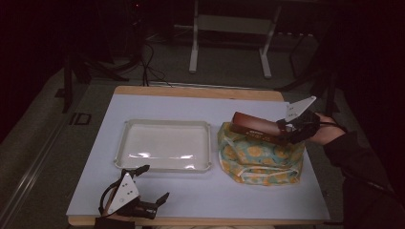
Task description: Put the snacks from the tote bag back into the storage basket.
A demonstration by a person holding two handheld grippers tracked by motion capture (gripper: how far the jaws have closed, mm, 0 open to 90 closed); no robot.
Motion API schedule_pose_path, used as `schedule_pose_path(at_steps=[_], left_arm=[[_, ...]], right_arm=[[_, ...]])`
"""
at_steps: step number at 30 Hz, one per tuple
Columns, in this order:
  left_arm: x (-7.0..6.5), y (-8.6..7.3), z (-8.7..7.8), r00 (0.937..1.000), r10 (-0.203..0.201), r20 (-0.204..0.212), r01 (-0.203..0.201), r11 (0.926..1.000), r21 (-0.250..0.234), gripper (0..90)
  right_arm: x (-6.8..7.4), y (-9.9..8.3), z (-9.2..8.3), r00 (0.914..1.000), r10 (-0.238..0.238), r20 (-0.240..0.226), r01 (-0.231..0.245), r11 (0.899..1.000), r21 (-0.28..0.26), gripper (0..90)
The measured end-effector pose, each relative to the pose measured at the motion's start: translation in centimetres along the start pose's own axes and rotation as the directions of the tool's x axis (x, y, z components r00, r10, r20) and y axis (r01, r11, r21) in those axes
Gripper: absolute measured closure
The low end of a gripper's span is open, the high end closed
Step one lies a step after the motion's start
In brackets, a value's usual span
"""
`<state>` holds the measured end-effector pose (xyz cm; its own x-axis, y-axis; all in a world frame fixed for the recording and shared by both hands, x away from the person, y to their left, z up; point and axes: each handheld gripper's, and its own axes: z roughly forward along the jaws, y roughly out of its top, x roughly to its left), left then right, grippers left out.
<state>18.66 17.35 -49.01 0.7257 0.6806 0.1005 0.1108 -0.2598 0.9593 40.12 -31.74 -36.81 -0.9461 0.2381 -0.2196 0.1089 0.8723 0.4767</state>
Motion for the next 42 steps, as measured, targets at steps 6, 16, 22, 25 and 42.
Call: schedule_pose_path(at_steps=[6, 16, 22, 25, 42], left_arm=[[0.0, 0.0, 0.0, 1.0, 0.0, 0.003, 0.0, 1.0, -0.005, 0.0], [-0.1, 0.0, -0.1, 0.9999, 0.006, 0.011, -0.006, 0.9999, -0.008, 0.0], [-0.2, 0.0, -0.1, 0.9998, 0.012, 0.015, -0.012, 0.9999, -0.006, 0.0], [-0.2, 0.0, -0.1, 0.9998, 0.013, 0.016, -0.012, 0.9999, -0.01, 0.0], [-0.3, 0.1, -0.2, 0.9993, 0.023, 0.028, -0.023, 0.9997, -0.012, 0.0]], right_arm=[[0.2, 1.4, -0.1, 0.9996, -0.028, -0.006, 0.028, 0.999, -0.015, 42.9], [0.7, 4.0, 0.7, 0.9966, -0.079, -0.024, 0.078, 0.997, -0.017, 42.9], [1.1, 5.7, 1.2, 0.9932, -0.112, -0.031, 0.111, 0.994, -0.02, 42.9], [1.3, 6.6, 1.6, 0.9908, -0.129, -0.041, 0.128, 0.992, -0.02, 42.9], [3.2, 11.3, 5.1, 0.964, -0.242, -0.109, 0.238, 0.97, -0.049, 42.8]])
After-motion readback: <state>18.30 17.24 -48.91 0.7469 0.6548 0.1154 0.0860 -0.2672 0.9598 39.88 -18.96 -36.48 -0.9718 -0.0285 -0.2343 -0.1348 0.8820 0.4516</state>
